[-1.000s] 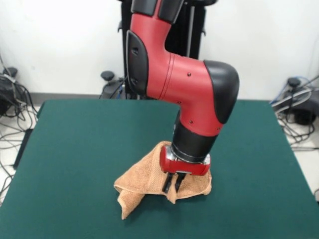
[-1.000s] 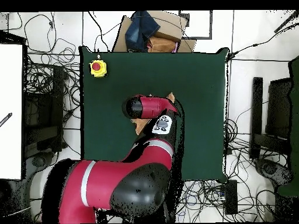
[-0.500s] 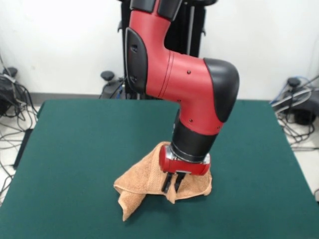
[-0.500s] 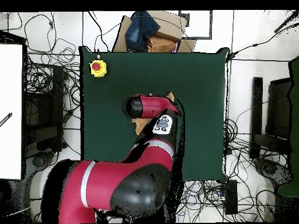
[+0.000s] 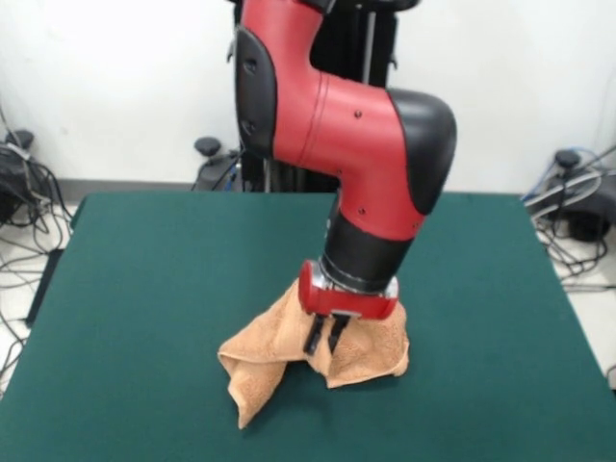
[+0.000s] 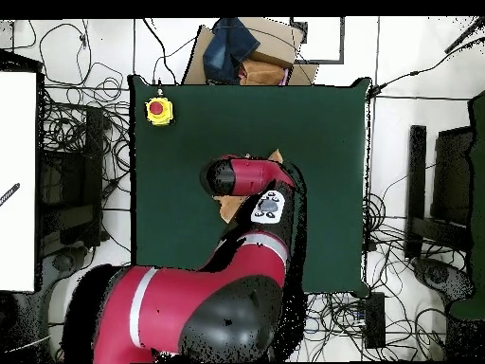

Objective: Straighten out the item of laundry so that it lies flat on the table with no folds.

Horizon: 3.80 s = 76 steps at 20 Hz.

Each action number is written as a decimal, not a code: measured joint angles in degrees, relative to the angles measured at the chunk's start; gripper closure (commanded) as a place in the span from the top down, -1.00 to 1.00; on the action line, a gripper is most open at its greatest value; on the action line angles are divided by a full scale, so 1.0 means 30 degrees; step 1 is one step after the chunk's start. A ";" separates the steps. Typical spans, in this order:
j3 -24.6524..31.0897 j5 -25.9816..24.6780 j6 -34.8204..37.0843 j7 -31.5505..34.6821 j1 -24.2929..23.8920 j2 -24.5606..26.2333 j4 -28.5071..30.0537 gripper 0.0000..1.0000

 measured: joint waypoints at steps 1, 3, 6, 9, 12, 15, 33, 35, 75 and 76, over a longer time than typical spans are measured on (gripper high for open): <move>0.0052 -0.0078 0.0000 0.0000 -0.0090 -0.0361 0.0387 -1.00; 0.0135 -0.0192 0.0004 0.0000 -0.0197 -0.0871 0.0963 -1.00; 0.0267 -0.0397 0.0000 0.0000 -0.0291 -0.1545 0.1776 -1.00; 0.0452 -0.0683 0.0000 0.0000 -0.0330 -0.2154 0.2637 -1.00; 0.0524 -0.0785 0.0000 0.0000 -0.0330 -0.2323 0.3021 -1.00; 0.0609 -0.0801 0.0000 0.0000 -0.0338 -0.2489 0.3444 -1.00; 0.1067 -0.0801 0.0099 0.0000 -0.0336 -0.3773 0.4862 -1.00; 0.1091 -0.0801 0.0262 0.0000 -0.0336 -0.4185 0.5084 -1.00; 0.2120 -0.0824 0.4783 0.0000 -0.0327 -1.2314 0.8366 -1.00; 0.2120 -0.0824 0.4783 0.0000 -0.0328 -1.2330 0.8369 -1.00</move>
